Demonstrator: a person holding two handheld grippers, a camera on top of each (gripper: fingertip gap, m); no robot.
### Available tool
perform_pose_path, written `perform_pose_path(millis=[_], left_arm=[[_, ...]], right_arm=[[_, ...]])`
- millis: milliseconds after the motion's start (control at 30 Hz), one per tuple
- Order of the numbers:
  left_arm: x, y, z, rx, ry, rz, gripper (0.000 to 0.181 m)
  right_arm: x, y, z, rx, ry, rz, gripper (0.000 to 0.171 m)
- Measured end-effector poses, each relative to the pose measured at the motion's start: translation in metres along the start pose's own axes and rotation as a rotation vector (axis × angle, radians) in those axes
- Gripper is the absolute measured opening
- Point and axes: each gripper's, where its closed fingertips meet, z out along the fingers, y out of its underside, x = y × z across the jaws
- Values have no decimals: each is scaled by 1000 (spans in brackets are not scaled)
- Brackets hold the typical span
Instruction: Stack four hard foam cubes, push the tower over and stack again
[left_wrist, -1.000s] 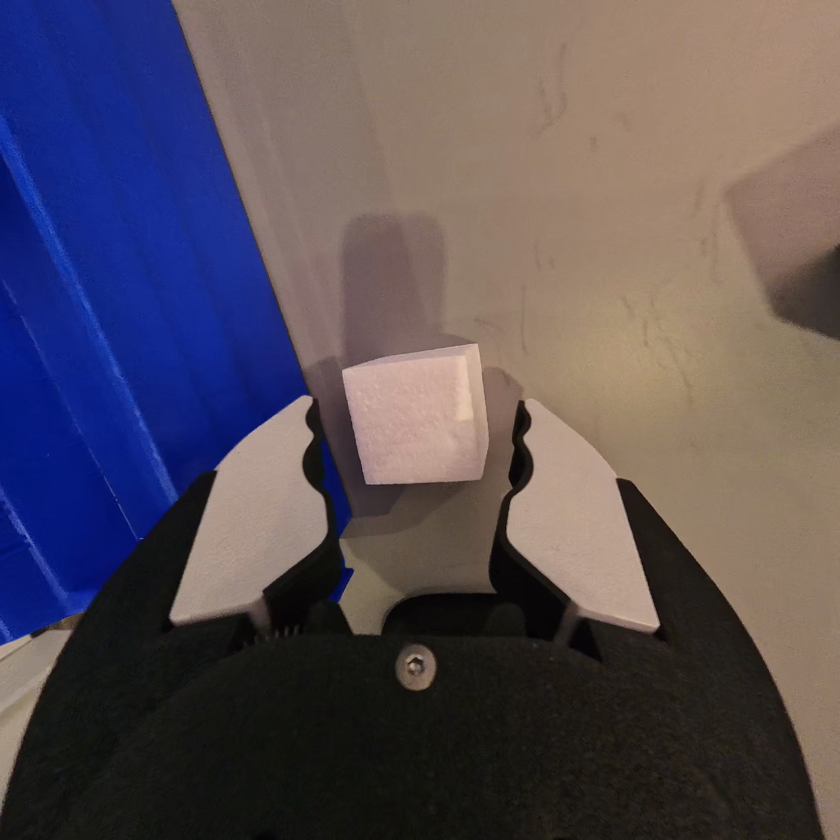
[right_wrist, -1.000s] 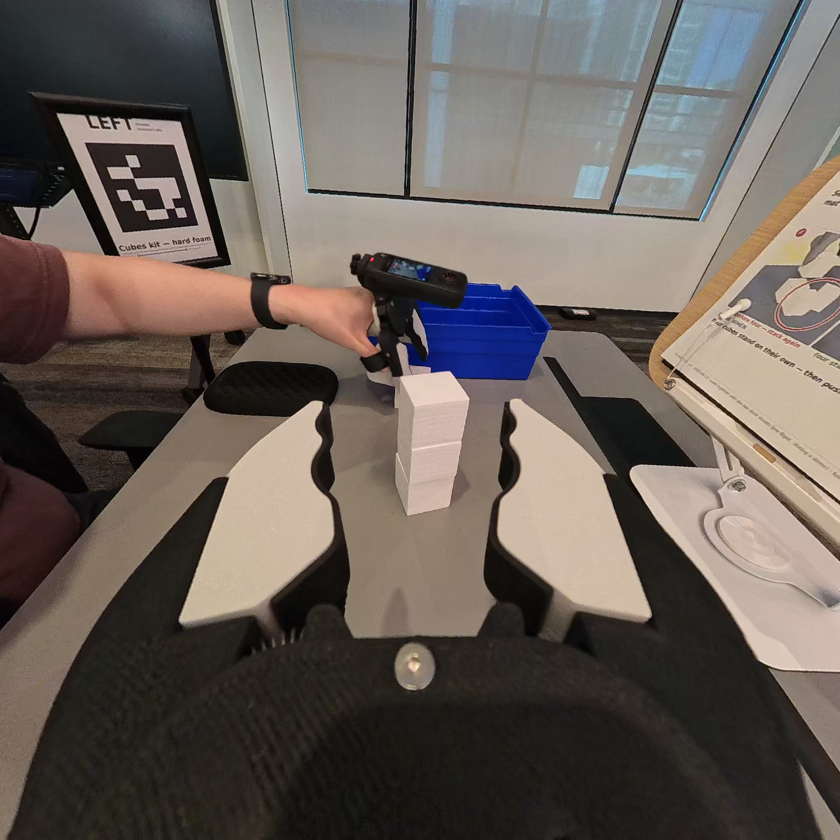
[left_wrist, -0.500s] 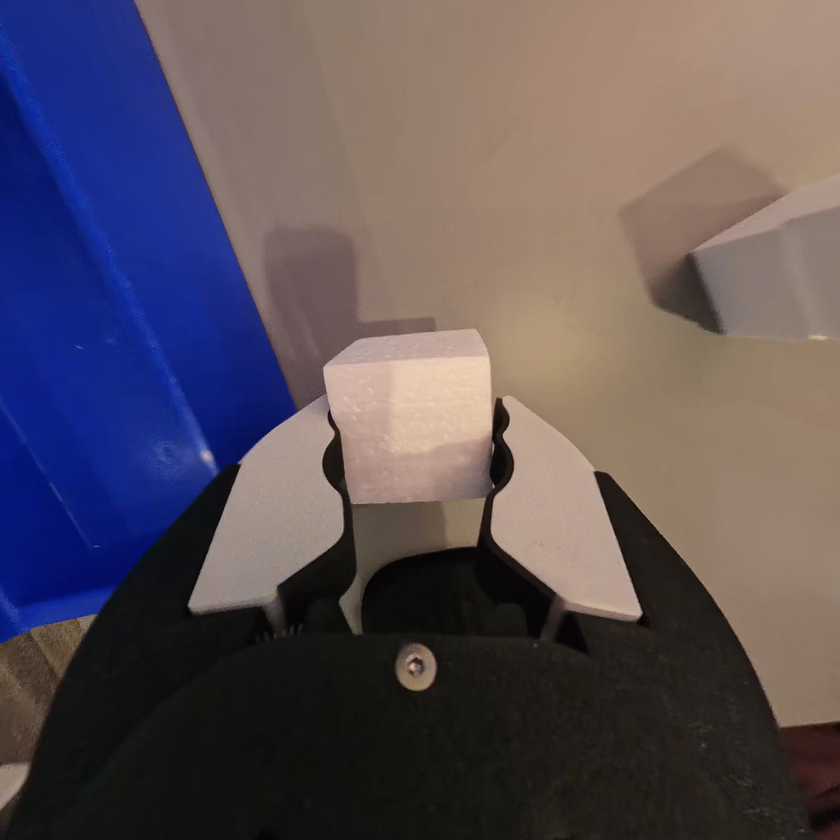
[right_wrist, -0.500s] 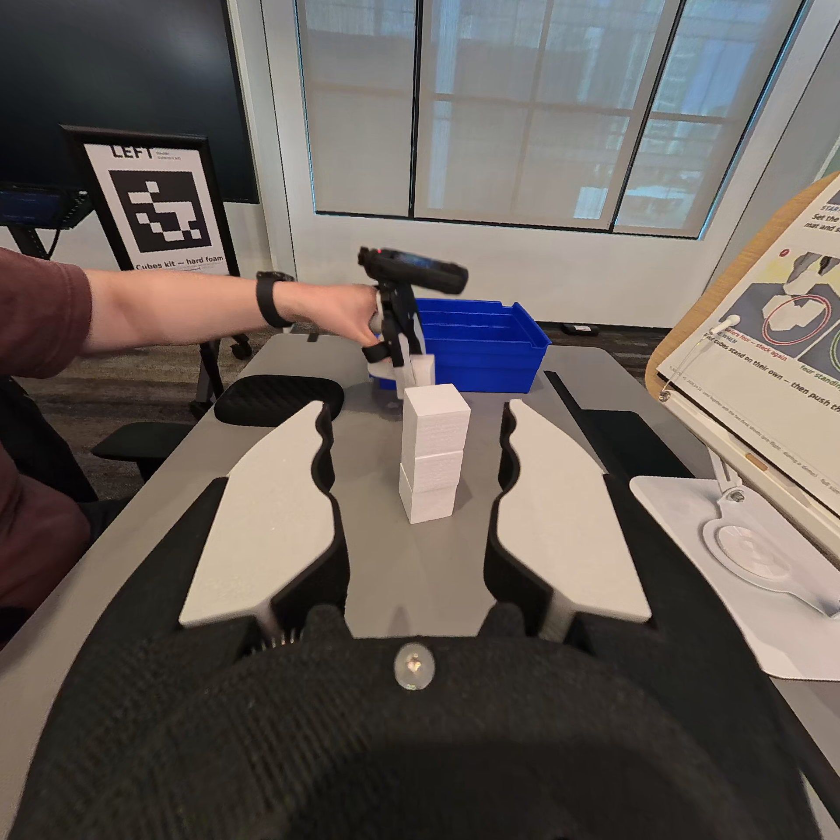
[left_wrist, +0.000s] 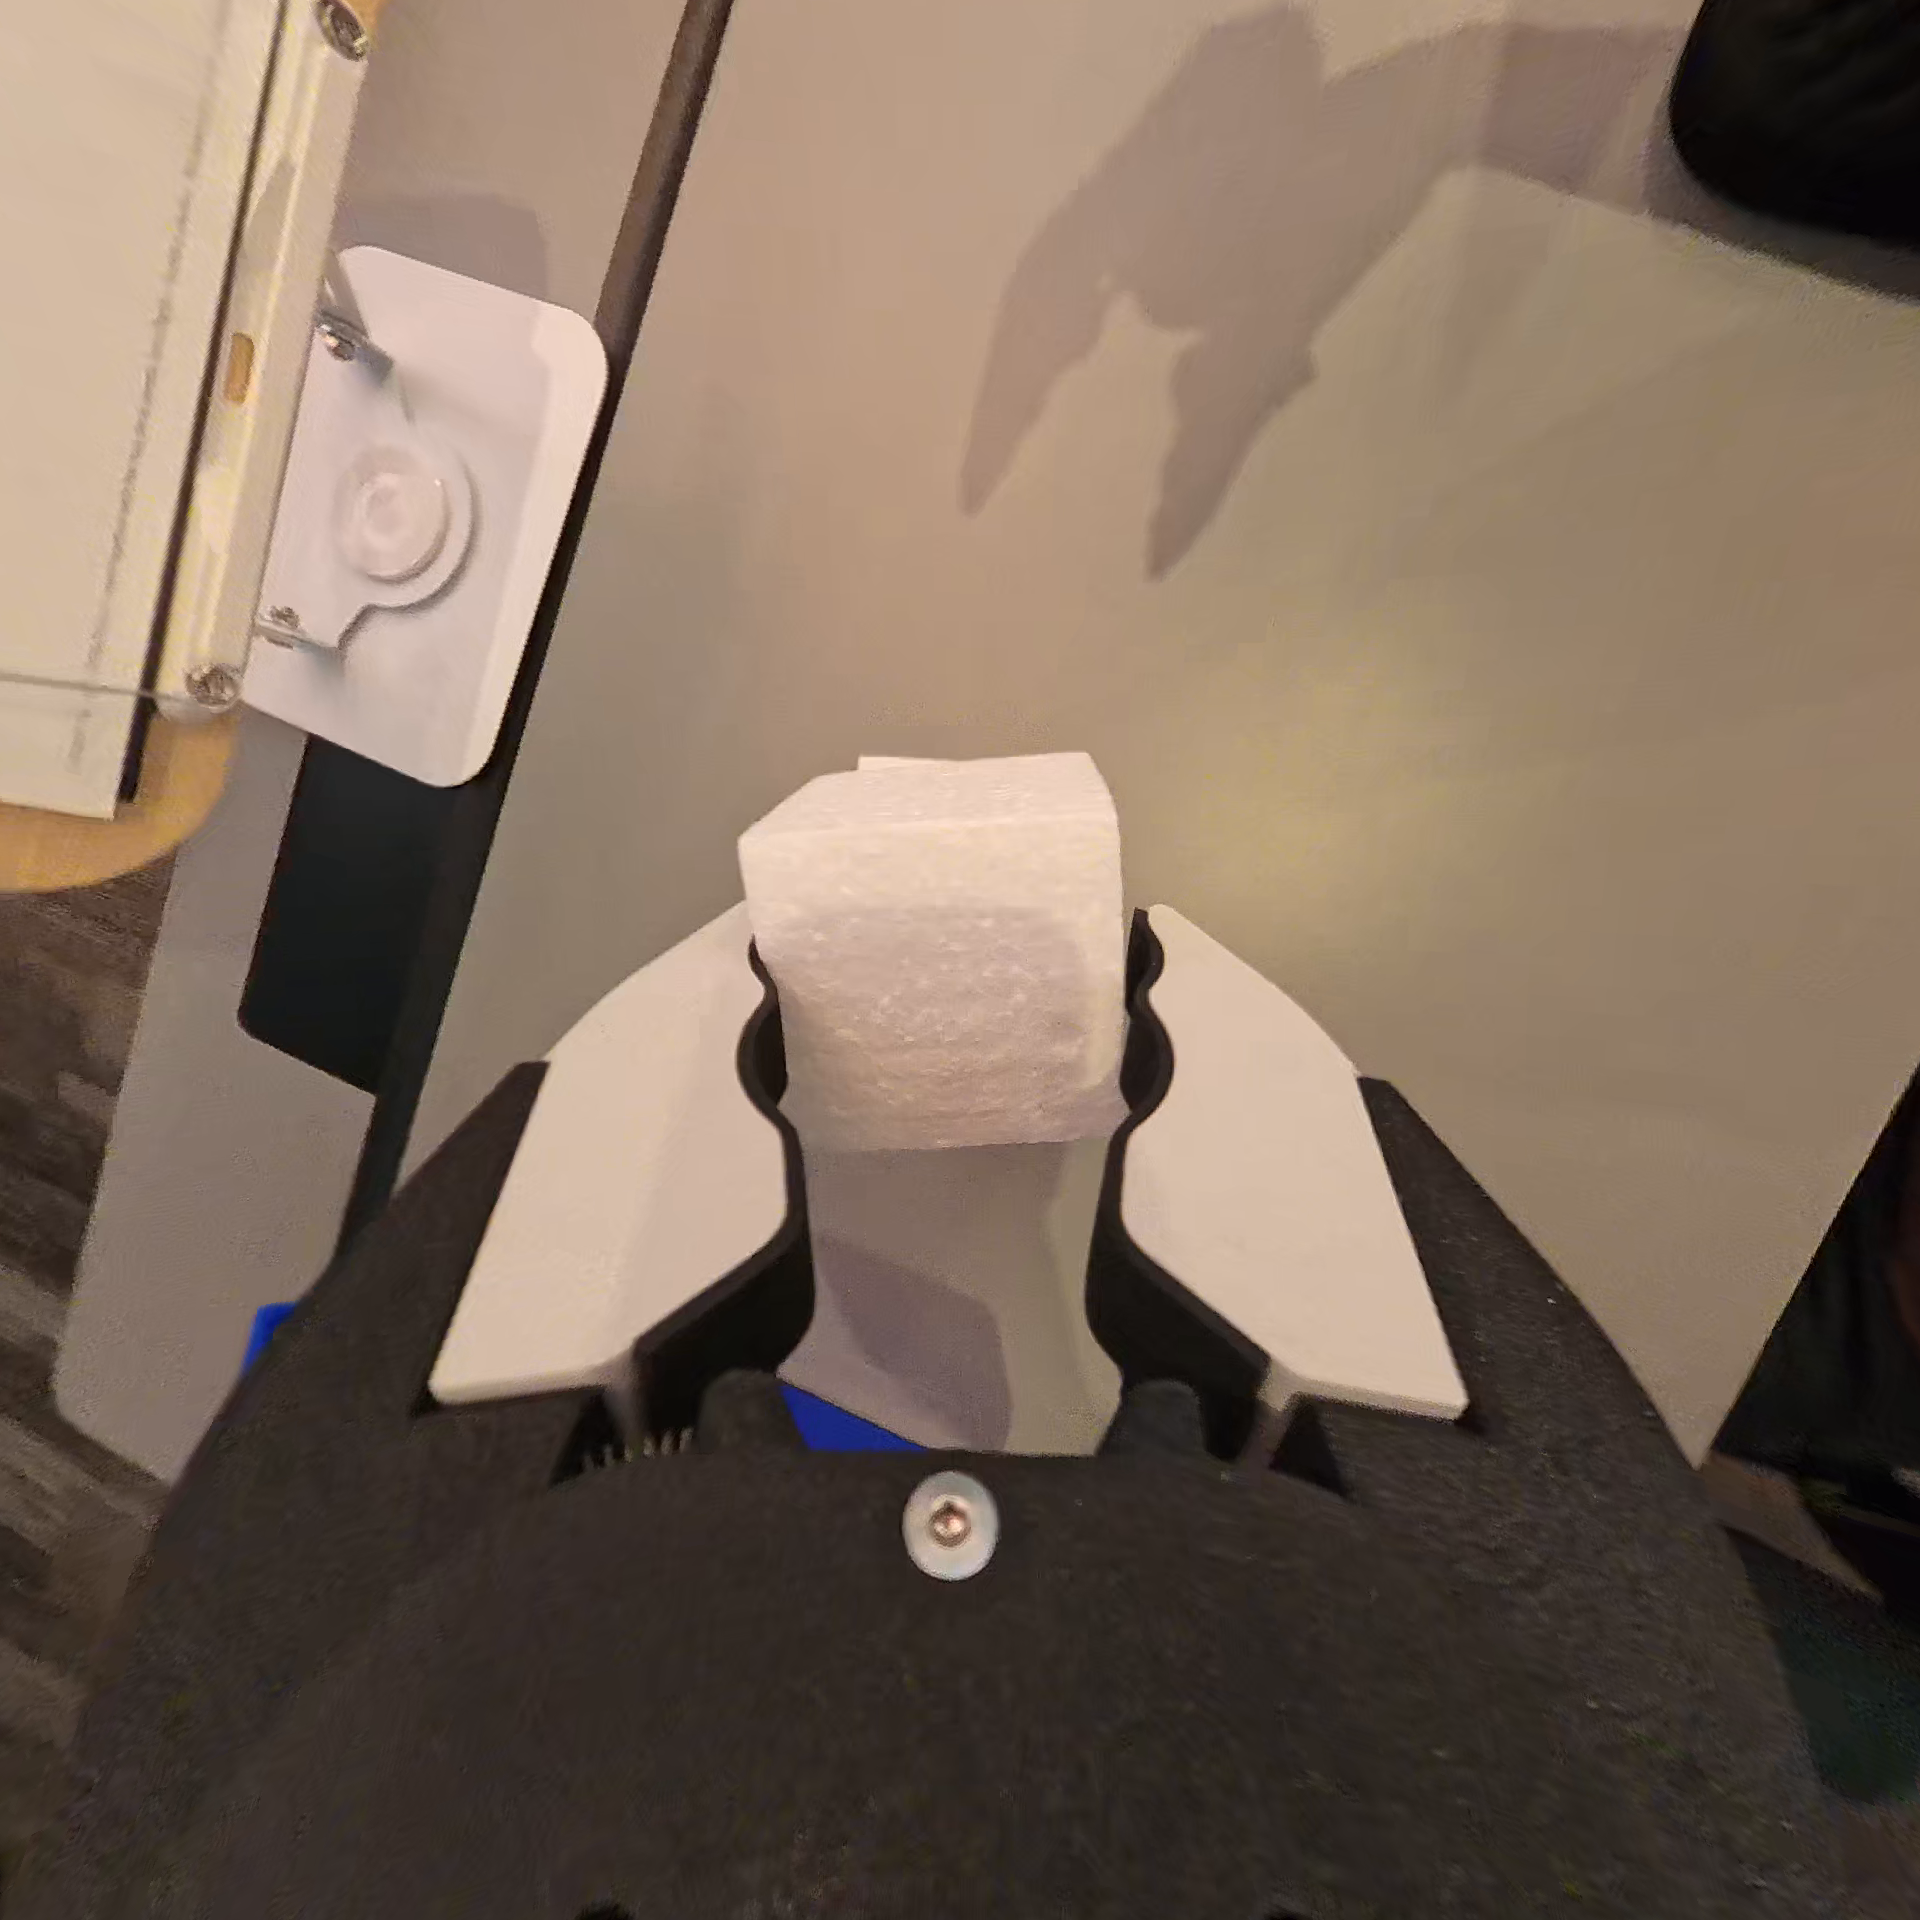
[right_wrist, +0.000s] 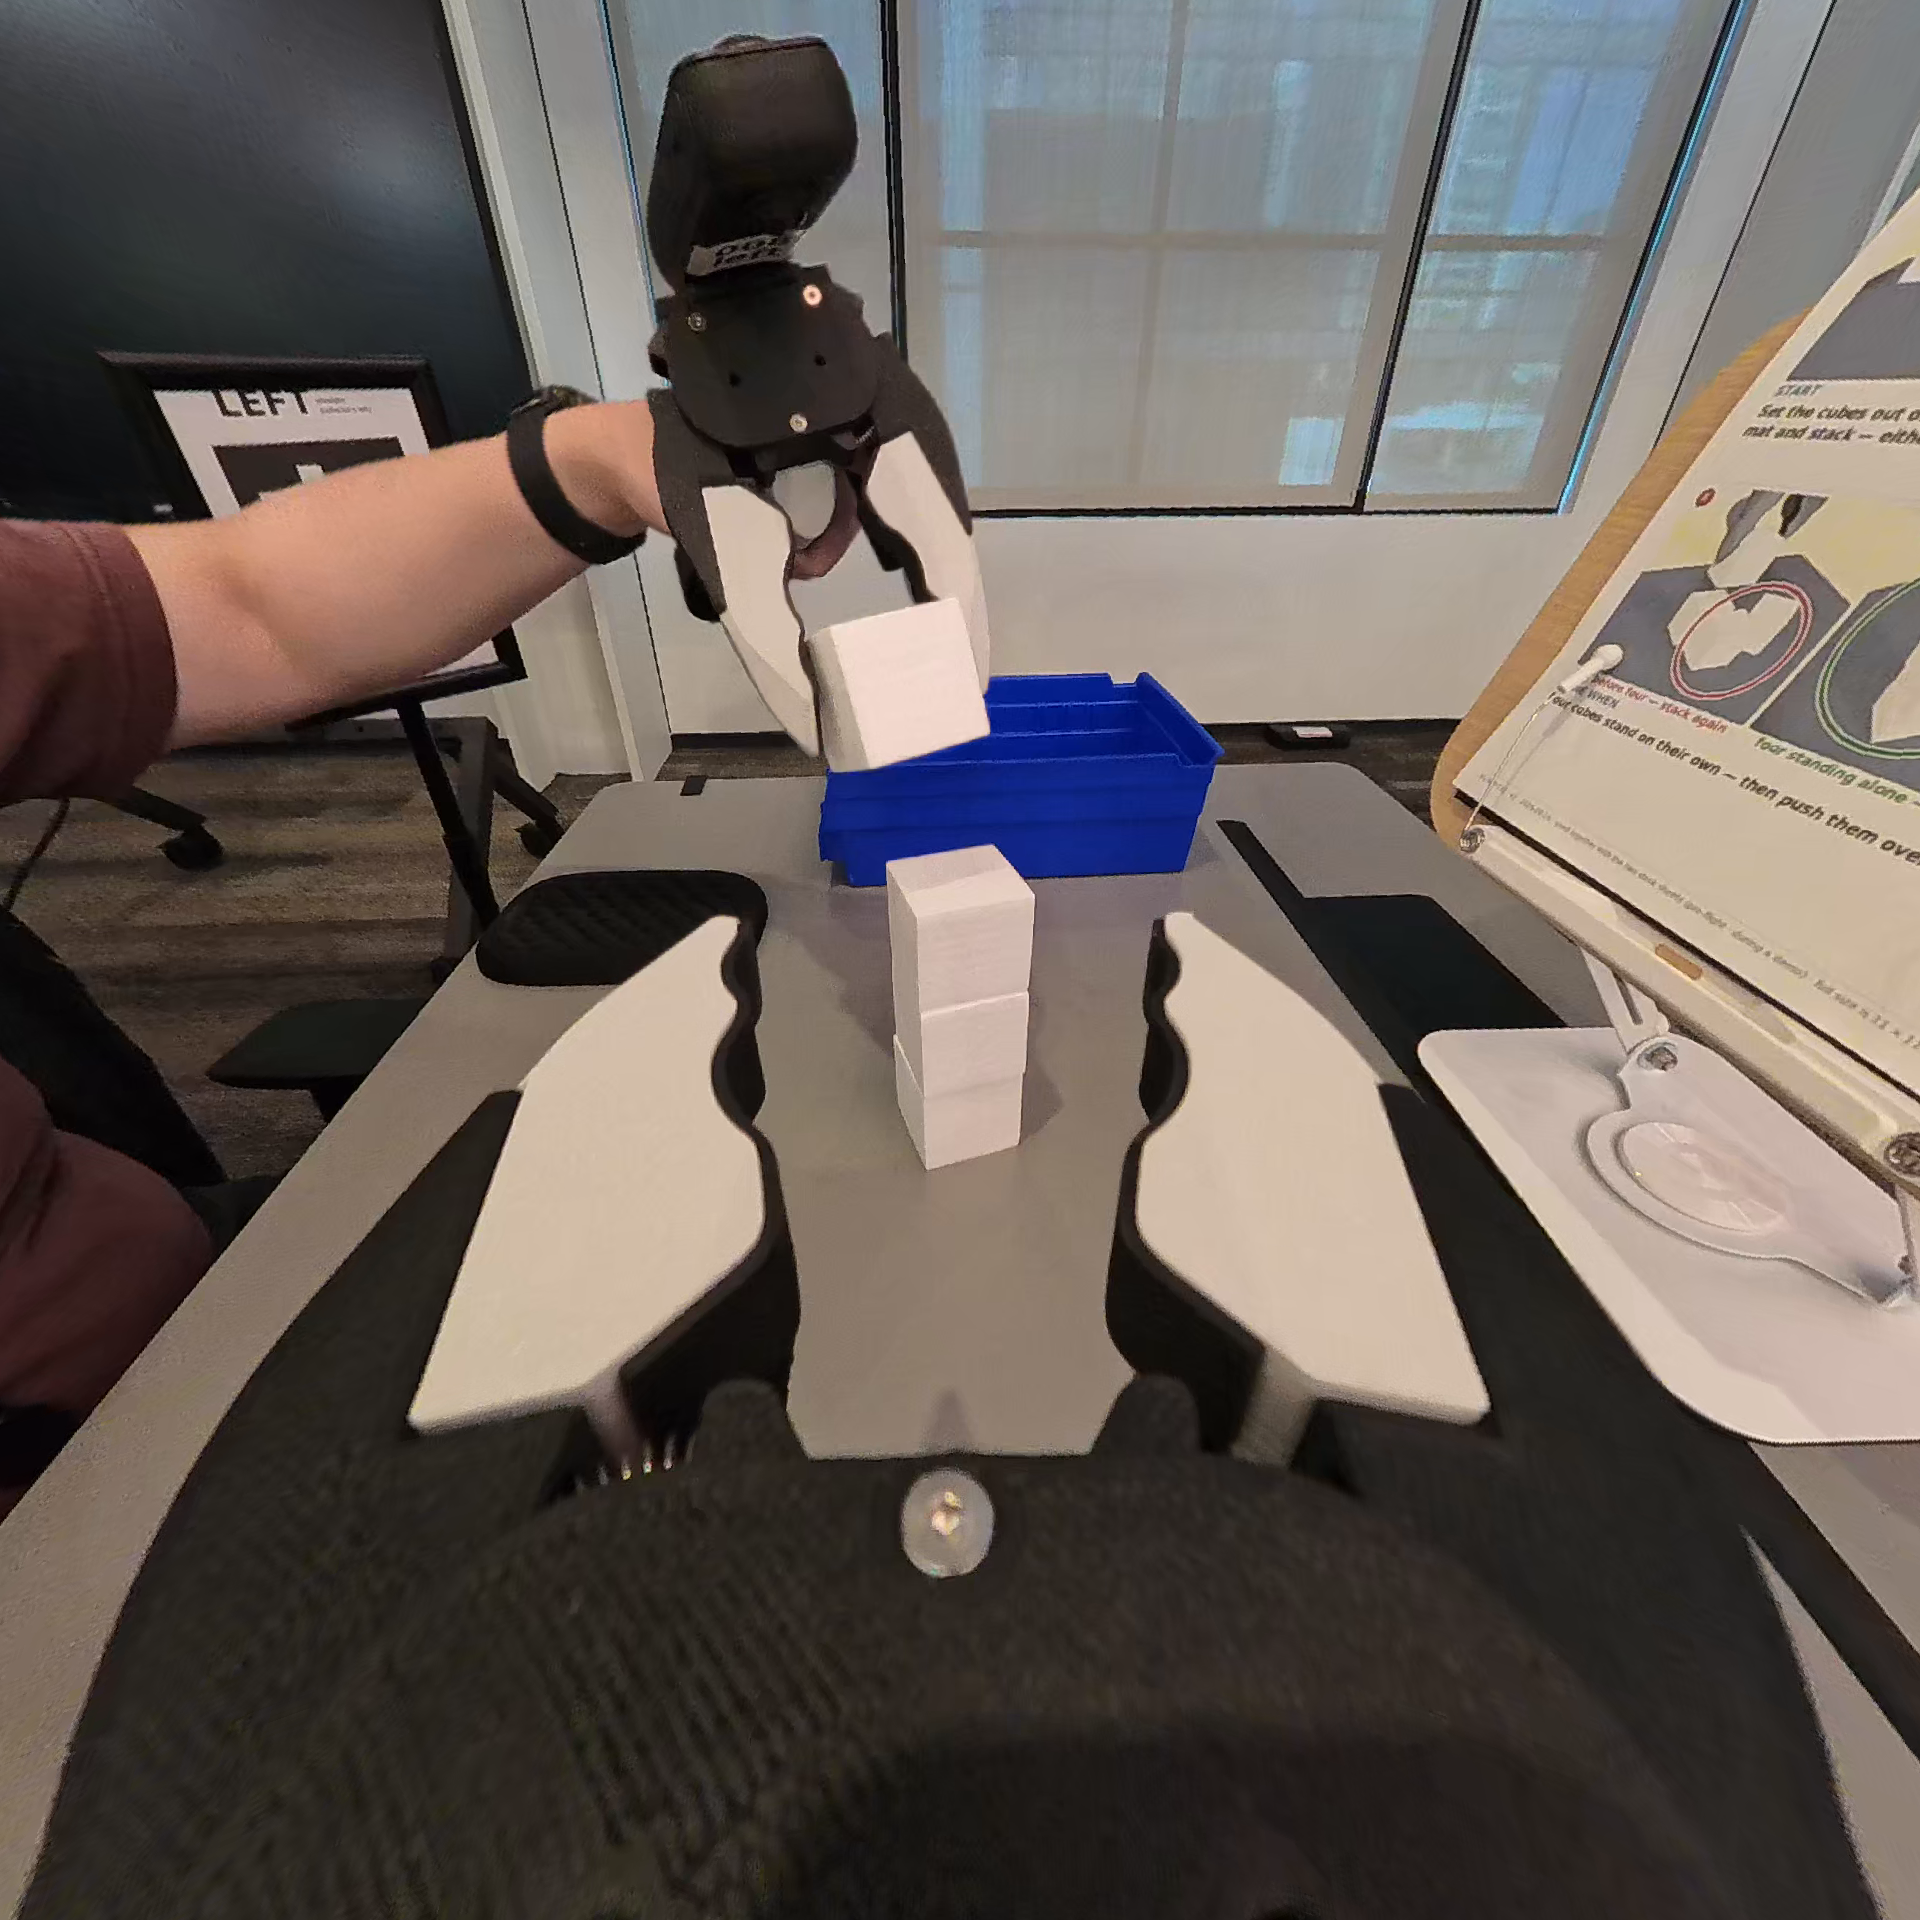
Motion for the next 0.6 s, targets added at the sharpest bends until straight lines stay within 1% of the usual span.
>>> perform_pose_path(millis=[100, 200, 300, 600], left_arm=[[-4, 5, 14, -106, 14, 71, 63], [-7, 9, 24, -177, 14, 133, 63], [-7, 5, 31, -182, 37, 147, 63], [-5, 11, 45, -239, 93, 156, 63]], right_arm=[[0, 1, 0, -2, -1, 2, 72], [-1, 0, 0, -3, -10, 2, 72], [-2, 1, 0, -10, -12, -1, 72], [-1, 5, 0, -19, -19, 9, 73]])
